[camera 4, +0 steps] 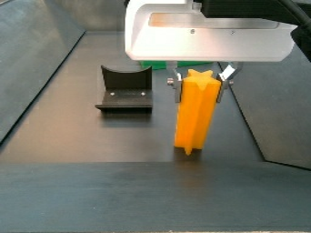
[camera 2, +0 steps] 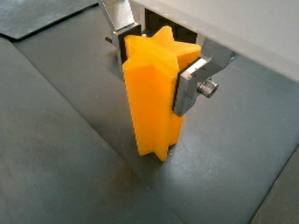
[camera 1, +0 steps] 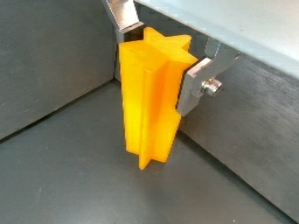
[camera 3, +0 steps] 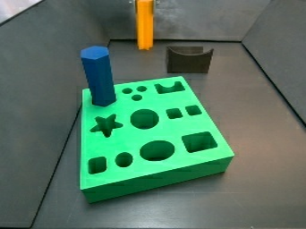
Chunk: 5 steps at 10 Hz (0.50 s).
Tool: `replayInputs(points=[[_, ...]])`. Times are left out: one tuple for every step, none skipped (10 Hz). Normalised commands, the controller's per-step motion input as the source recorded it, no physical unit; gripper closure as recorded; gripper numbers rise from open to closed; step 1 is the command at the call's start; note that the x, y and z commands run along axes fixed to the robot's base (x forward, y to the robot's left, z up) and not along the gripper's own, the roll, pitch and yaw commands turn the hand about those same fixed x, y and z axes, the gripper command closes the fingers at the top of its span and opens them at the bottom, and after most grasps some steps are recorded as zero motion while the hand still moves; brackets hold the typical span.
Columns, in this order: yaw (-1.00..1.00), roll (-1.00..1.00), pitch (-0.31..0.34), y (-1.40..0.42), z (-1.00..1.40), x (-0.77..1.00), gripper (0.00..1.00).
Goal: Pick up the star object. Move up. Move to above the board. Insert the star object.
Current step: Pick up the star object.
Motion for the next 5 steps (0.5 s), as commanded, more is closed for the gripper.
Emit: replayInputs(points=[[0.0,0.0,0.0,0.0,0.0,0.0,1.0],[0.0,0.0,0.0,0.0,0.0,0.0,1.0],[0.0,0.0,0.0,0.0,0.0,0.0,1.0],[0.0,0.0,0.0,0.0,0.0,0.0,1.0],[0.0,0.0,0.0,0.0,0.0,0.0,1.0]])
